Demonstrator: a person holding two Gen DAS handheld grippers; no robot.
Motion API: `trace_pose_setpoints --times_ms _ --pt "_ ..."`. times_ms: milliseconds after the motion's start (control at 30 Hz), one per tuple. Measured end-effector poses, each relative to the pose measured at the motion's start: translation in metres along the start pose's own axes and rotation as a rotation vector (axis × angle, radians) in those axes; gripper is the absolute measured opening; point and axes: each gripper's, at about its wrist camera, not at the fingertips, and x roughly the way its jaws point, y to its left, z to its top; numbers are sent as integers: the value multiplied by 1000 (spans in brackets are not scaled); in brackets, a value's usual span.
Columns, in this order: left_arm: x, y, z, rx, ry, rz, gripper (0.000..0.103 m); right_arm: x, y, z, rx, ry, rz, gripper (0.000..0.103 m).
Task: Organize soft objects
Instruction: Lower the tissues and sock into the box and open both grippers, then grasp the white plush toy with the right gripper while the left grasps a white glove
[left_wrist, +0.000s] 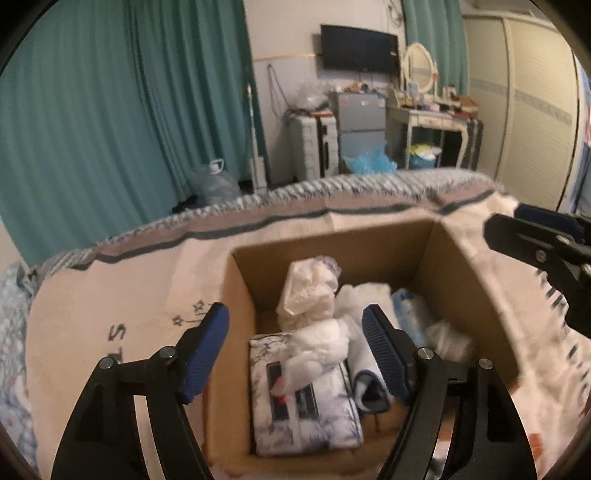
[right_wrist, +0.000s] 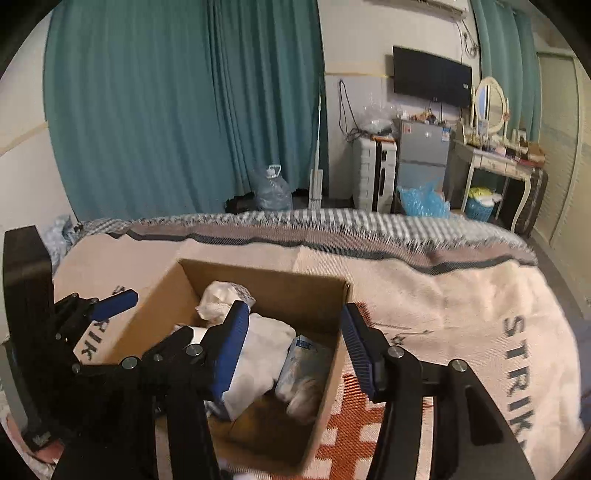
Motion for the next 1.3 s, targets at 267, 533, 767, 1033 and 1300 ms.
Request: trace_pose_setpoints --times_ms 267,533,767,1033,1300 --pt "-137 15 32 -30 -162 34 76 -122 21 26 -50 -92 -21 55" --pt "-247 30 30 -67 -291 45 92 -233 49 26 -97 -146 -7 79" --pt "-266 38 -6 -72 -234 136 92 -265 59 -12 -89 -135 9 91" --pt "-223 51 -57 -111 -159 88 92 -211 64 -70 -108 -23 18 92" --pt "-140 39 -98 -122 -81 73 92 -101 58 -111 -39 120 89 92"
